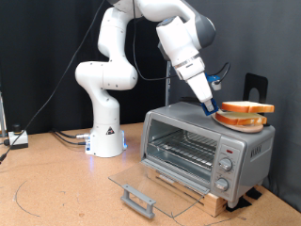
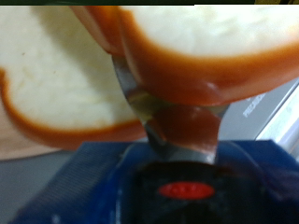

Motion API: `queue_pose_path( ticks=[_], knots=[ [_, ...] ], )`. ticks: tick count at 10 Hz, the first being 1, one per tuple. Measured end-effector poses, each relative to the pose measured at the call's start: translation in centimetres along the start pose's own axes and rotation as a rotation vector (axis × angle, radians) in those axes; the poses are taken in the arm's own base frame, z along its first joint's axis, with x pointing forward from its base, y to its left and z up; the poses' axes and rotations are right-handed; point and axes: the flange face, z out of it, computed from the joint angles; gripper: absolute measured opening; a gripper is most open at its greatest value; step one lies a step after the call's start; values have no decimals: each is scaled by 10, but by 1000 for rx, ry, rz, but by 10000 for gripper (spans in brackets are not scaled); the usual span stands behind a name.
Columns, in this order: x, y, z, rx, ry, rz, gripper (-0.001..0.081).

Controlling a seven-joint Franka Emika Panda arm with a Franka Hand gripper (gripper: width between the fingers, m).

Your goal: Make a piece of toast with the oven

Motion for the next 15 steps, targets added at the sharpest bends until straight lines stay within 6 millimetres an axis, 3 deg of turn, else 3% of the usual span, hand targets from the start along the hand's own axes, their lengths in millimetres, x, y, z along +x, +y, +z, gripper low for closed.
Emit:
queue_pose_path(
  ticks=[6,8,12,15],
  knots=[
    [-7,32,-53,41,-43,7,396],
    [-8,36,-52,45,-37,13,396],
    [-26,95,-72,4,-36,53,396],
    [-52,137,-89,-4,-162,-14,396]
  ],
)
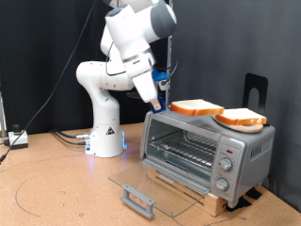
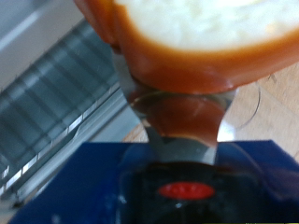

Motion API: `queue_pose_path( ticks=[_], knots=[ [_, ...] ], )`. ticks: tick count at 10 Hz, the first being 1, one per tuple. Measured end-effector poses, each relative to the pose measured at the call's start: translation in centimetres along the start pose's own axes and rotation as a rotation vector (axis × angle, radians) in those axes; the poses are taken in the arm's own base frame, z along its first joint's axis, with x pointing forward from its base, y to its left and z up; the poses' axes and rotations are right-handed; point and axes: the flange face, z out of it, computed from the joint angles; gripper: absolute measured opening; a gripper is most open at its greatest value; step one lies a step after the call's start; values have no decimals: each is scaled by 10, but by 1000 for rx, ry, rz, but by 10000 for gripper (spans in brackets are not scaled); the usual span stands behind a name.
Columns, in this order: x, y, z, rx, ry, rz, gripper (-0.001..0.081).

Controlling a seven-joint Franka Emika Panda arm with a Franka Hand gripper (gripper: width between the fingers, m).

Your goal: Make a piece of toast with the oven

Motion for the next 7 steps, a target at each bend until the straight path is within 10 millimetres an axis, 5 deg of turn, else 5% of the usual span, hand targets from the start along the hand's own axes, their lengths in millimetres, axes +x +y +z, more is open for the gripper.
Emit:
queue_pose_path(
  ticks=[7],
  knots=[
    [-59,90,-38,54,36,21,396]
  ],
)
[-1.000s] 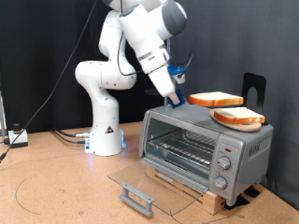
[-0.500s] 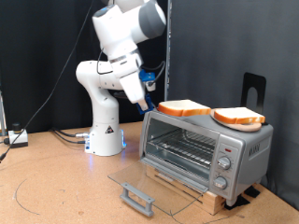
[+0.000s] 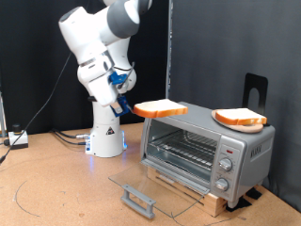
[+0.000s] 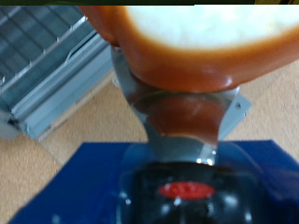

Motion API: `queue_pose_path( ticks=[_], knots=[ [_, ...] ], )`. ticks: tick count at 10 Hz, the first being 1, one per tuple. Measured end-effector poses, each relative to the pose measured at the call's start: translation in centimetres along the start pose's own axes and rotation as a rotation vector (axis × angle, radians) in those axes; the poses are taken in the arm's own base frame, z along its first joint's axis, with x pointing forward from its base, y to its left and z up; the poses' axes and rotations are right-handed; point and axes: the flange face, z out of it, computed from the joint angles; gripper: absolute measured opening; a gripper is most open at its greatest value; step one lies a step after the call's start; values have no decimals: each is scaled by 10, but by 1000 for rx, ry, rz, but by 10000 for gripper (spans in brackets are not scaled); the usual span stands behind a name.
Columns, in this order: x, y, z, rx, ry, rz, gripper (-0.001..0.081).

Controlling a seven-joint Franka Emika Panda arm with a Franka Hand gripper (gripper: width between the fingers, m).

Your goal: Make a piece of toast with the oven

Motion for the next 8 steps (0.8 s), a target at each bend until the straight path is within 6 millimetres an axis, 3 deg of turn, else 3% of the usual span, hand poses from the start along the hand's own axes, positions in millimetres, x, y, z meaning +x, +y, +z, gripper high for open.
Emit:
queue_pose_path(
  ticks=[2,3,6,8],
  knots=[
    [-10,21,-8,11,3,13,396],
    [-10,20,-7,12,0,12,396],
    [-19,6,8,142,-48,-261,396],
    [-18,9,20,115,-53,-351,396]
  ],
)
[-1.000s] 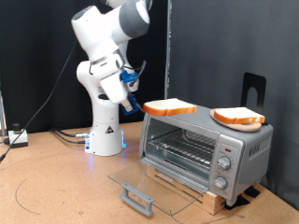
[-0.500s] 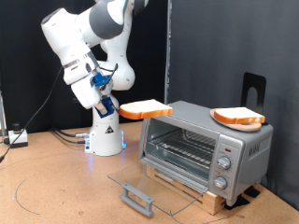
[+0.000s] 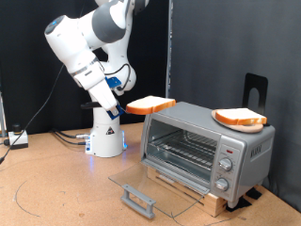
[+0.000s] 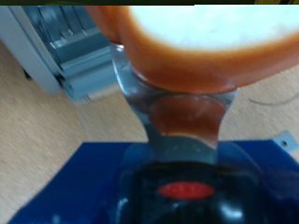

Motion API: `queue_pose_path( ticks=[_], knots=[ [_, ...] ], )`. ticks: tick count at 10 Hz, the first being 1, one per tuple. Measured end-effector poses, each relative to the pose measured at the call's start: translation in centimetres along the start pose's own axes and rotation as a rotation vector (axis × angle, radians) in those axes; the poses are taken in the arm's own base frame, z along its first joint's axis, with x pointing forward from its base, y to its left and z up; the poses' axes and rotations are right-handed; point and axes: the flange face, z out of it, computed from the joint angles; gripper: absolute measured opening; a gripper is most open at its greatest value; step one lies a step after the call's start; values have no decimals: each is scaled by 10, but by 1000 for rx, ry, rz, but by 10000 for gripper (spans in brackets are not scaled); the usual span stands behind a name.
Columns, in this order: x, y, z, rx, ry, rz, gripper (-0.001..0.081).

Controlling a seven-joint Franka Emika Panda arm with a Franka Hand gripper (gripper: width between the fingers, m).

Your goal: Make a piece of toast with the oven

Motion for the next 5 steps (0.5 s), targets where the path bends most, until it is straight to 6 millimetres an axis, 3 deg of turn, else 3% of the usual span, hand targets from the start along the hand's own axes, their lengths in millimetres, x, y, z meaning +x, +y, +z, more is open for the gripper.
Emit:
queue_pose_path(
  ticks=[3,5],
  knots=[
    [4,21,22,-56,-32,-46,396],
    [3,21,23,-61,-45,-58,396]
  ],
)
